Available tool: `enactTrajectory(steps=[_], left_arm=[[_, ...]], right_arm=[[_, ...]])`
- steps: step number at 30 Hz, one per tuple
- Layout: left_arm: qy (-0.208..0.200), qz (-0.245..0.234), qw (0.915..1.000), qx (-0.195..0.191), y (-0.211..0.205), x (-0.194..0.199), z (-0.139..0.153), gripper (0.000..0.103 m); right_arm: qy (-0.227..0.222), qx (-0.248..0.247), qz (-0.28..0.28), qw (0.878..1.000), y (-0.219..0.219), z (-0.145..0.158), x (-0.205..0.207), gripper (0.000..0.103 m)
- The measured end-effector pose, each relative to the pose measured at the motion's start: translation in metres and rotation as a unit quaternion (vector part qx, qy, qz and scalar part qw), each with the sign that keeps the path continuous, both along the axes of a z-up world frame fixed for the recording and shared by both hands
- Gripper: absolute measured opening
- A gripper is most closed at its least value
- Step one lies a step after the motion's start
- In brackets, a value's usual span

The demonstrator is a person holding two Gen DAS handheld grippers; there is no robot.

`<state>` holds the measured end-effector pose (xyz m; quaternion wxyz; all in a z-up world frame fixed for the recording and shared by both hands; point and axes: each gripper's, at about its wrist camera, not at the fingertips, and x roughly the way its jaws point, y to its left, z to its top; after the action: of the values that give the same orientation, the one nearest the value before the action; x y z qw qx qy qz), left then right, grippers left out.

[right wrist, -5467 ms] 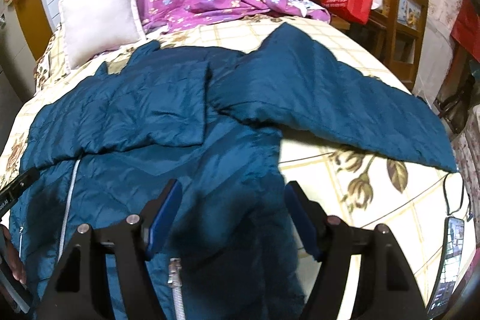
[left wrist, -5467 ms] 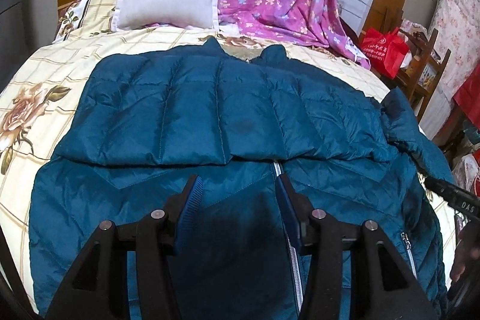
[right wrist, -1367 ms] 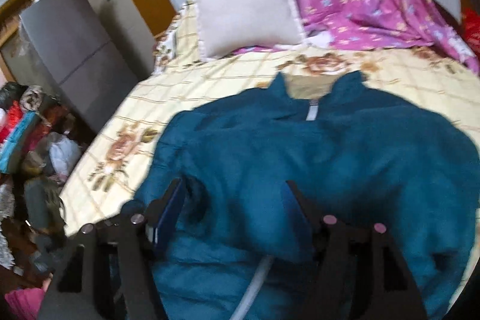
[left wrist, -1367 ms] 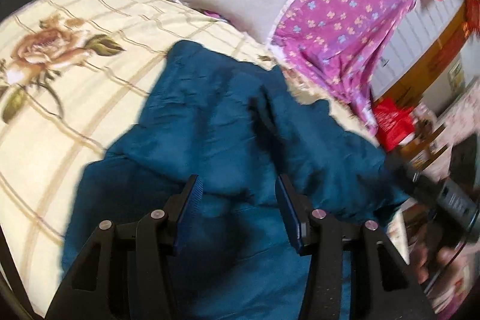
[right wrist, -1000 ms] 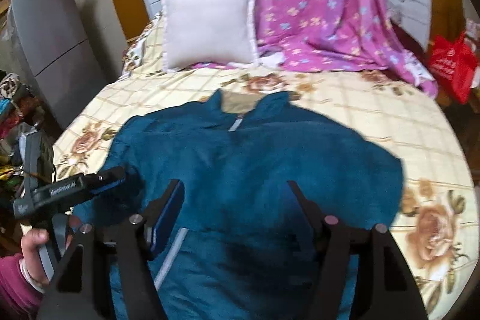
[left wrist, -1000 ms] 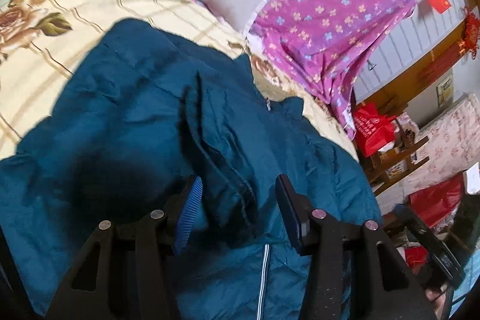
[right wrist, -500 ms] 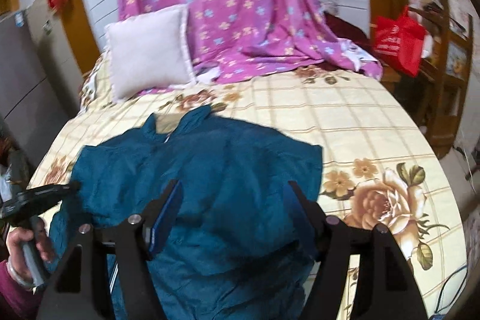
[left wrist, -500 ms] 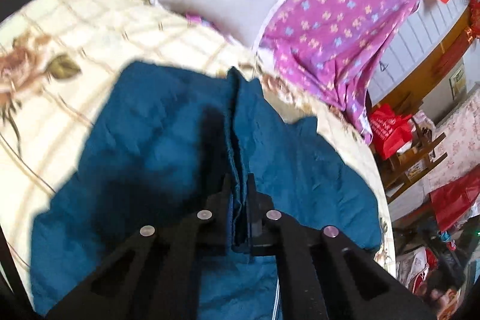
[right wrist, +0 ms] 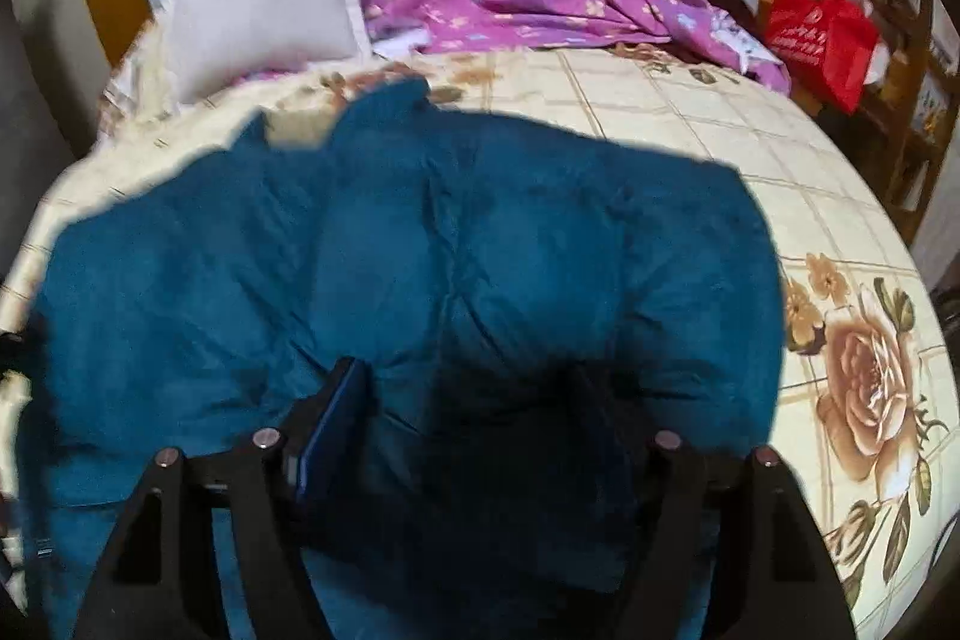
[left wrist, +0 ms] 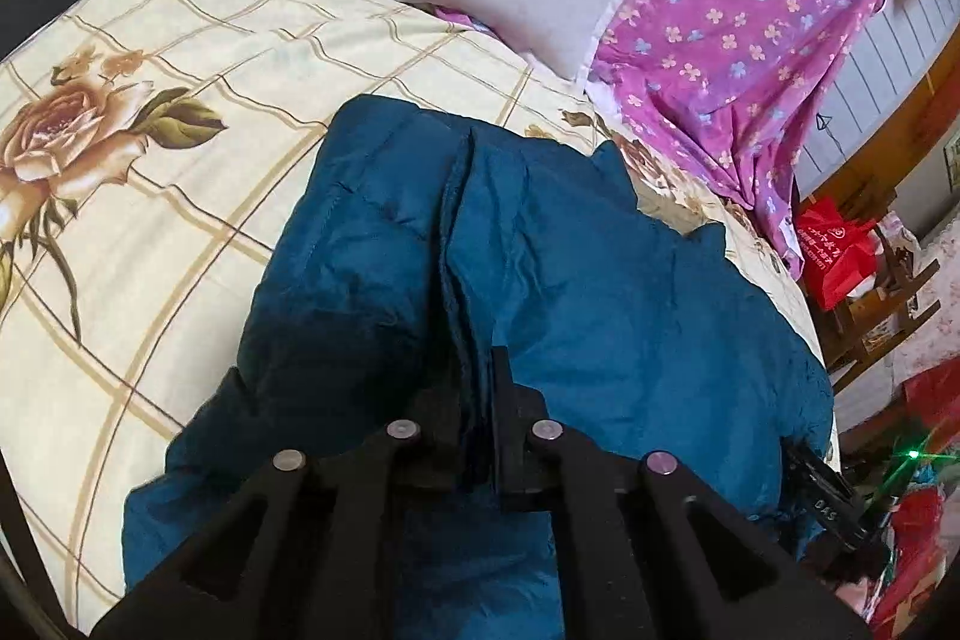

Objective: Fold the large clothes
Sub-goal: 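Open the left tool and release the folded fabric, then press and smooth the folded jacket body with both tools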

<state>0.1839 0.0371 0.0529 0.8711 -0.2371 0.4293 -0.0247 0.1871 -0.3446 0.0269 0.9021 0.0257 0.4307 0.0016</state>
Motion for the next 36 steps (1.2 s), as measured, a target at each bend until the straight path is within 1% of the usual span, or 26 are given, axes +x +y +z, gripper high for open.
enactTrajectory(steps=[2,3,4,5,6,8,9,10,11,12,14,17,20,21,23,27,29,31,34,36], left_arm=[[-0.002,0.004,0.9997,0.024,-0.002,-0.003,0.006,0.009],[-0.007,0.008,0.9993,0.035,-0.002,-0.006,0.012,0.01],[-0.018,0.01,0.999,0.039,-0.001,-0.009,0.018,0.011],[-0.032,0.011,0.9985,0.043,-0.001,-0.013,0.025,0.015],[-0.046,0.012,0.9976,0.05,0.0,-0.017,0.032,0.018],[-0.08,0.021,0.9943,0.067,-0.001,-0.025,0.048,0.034],[-0.091,0.023,0.993,0.071,-0.002,-0.026,0.052,0.038],[-0.104,0.022,0.9914,0.076,-0.005,-0.028,0.057,0.047],[-0.111,0.015,0.9905,0.08,-0.011,-0.027,0.06,0.05],[-0.11,0.006,0.9905,0.083,-0.016,-0.024,0.059,0.05],[-0.092,-0.013,0.9913,0.093,-0.03,-0.012,0.051,0.05],[-0.057,-0.024,0.9927,0.104,-0.044,0.008,0.027,0.05],[-0.018,-0.025,0.994,0.105,-0.049,0.026,0.001,0.05],[-0.015,-0.027,0.9942,0.103,-0.049,0.031,-0.007,0.05],[-0.024,-0.031,0.9936,0.106,-0.052,0.034,-0.011,0.05],[-0.022,-0.046,0.9914,0.121,-0.057,0.036,-0.017,0.05],[-0.019,-0.05,0.9913,0.121,-0.055,0.036,-0.019,0.05],[-0.017,-0.052,0.9917,0.117,-0.053,0.035,-0.02,0.05],[-0.018,-0.052,0.9918,0.116,-0.051,0.035,-0.021,0.05],[-0.018,-0.05,0.9916,0.118,-0.052,0.035,-0.022,0.05]], right_arm=[[0.011,0.011,-0.004,1.0,-0.001,-0.003,0.006,0.081],[0.019,0.015,-0.003,1.0,-0.002,-0.002,0.007,0.081],[0.024,0.019,-0.001,1.0,-0.005,0.002,0.008,0.081],[0.023,0.022,0.0,0.999,-0.008,0.008,0.006,0.08],[0.013,0.026,-0.002,1.0,-0.012,0.014,0.001,0.08],[-0.017,0.035,-0.008,0.999,-0.021,0.031,-0.009,0.08],[-0.027,0.041,-0.01,0.999,-0.025,0.037,-0.012,0.08],[-0.033,0.048,-0.012,0.998,-0.029,0.042,-0.012,0.08],[-0.035,0.052,-0.013,0.998,-0.031,0.045,-0.012,0.08],[-0.036,0.06,-0.015,0.997,-0.032,0.048,-0.009,0.08],[-0.037,0.064,-0.015,0.997,-0.03,0.047,-0.002,0.08],[-0.033,0.045,-0.012,0.998,-0.017,0.039,0.012,0.08],[-0.019,0.017,-0.009,1.0,-0.002,0.023,0.028,0.08],[-0.01,0.0,-0.01,1.0,0.004,0.014,0.035,0.081],[-0.005,-0.017,-0.012,1.0,0.009,0.002,0.041,0.085],[0.004,-0.016,-0.02,1.0,0.008,-0.004,0.049,0.087],[0.012,-0.021,-0.016,1.0,0.008,0.001,0.048,0.086],[0.009,-0.021,-0.01,1.0,0.005,0.011,0.04,0.085],[-0.019,-0.026,-0.006,0.999,-0.009,0.03,0.017,0.085],[-0.026,-0.029,-0.01,0.999,-0.021,0.034,0.007,0.085]])
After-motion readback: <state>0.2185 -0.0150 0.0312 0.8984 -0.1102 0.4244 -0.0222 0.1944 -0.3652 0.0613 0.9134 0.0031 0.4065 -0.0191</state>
